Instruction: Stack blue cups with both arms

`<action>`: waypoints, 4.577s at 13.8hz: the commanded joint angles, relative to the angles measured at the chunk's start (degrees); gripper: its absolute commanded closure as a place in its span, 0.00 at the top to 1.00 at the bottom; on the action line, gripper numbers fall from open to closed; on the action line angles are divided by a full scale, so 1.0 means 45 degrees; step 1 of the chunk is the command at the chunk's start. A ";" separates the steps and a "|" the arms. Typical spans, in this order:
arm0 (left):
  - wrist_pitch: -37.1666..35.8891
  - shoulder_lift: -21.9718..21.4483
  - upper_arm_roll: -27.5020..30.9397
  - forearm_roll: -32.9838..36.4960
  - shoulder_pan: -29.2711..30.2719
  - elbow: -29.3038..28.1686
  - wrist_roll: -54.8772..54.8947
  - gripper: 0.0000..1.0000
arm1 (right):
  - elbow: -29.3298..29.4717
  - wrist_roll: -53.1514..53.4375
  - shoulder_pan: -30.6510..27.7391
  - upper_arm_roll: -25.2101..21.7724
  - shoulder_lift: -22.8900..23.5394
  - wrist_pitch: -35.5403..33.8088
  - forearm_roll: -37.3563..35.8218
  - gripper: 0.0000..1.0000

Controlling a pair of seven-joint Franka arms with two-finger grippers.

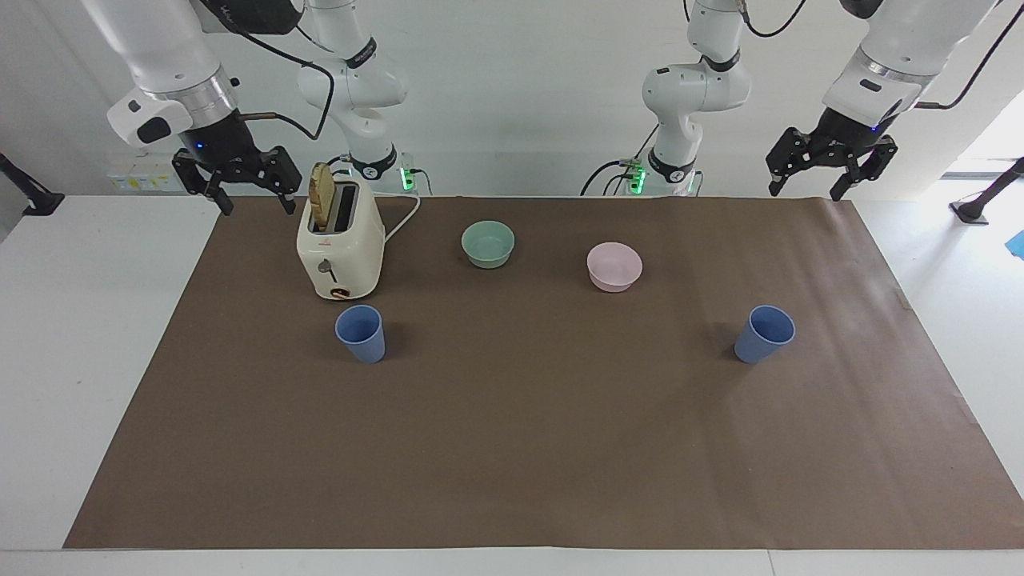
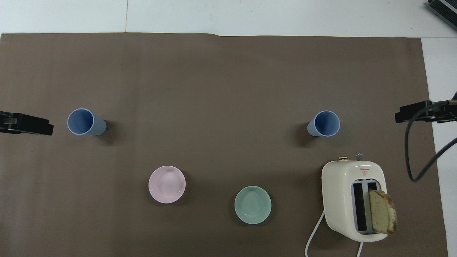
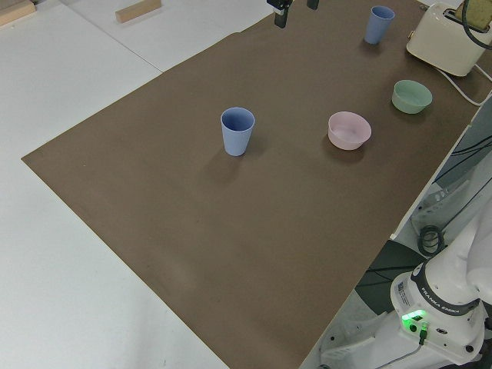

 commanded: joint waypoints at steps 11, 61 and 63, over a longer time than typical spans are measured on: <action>0.0242 -0.0406 0.0206 0.0263 -0.0022 -0.0395 -0.0030 1.00 | -0.0154 0.0155 -0.0090 0.0111 -0.0091 0.0129 -0.0062 1.00; 0.6858 0.2738 -0.0302 0.0146 -0.2983 -0.2797 -0.7639 0.00 | -0.0154 0.0155 -0.0090 0.0111 -0.0071 0.0129 -0.0062 1.00; 0.7777 0.3458 -0.0283 0.0204 -0.4214 -0.2798 -0.9202 0.00 | -0.0154 0.0155 -0.0090 0.0111 -0.0090 0.0110 -0.0062 1.00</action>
